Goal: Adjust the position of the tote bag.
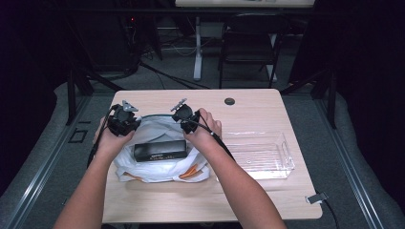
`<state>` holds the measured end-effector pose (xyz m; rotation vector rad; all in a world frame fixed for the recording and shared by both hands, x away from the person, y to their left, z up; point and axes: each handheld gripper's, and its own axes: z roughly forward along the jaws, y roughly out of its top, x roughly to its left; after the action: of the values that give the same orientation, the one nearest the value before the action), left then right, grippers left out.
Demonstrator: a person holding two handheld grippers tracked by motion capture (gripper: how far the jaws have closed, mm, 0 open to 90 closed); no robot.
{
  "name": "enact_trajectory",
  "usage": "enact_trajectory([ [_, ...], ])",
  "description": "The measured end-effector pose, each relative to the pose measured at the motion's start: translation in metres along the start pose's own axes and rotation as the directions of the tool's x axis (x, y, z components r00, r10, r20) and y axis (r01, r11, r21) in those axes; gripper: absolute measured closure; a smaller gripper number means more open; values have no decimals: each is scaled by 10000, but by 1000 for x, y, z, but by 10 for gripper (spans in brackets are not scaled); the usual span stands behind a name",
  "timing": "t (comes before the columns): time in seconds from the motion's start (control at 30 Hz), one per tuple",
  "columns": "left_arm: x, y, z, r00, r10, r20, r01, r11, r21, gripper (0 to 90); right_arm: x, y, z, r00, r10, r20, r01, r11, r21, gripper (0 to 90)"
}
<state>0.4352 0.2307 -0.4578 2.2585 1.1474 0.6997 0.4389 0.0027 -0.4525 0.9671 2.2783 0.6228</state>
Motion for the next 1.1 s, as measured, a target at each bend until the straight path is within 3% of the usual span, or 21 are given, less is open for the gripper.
enact_trajectory([
  [0.47, 0, 1, 11, 9998, -131, 144, 128, 9998, 153, 812, 0, -1, 10, 9994, -248, 256, 242, 9994, 242, 825],
  [1.1, -2, -1, 20, 9994, -278, 207, 273, 9994, 225, 812, -2, -2, 25, 9993, -53, 369, 40, 9994, 340, 825],
])
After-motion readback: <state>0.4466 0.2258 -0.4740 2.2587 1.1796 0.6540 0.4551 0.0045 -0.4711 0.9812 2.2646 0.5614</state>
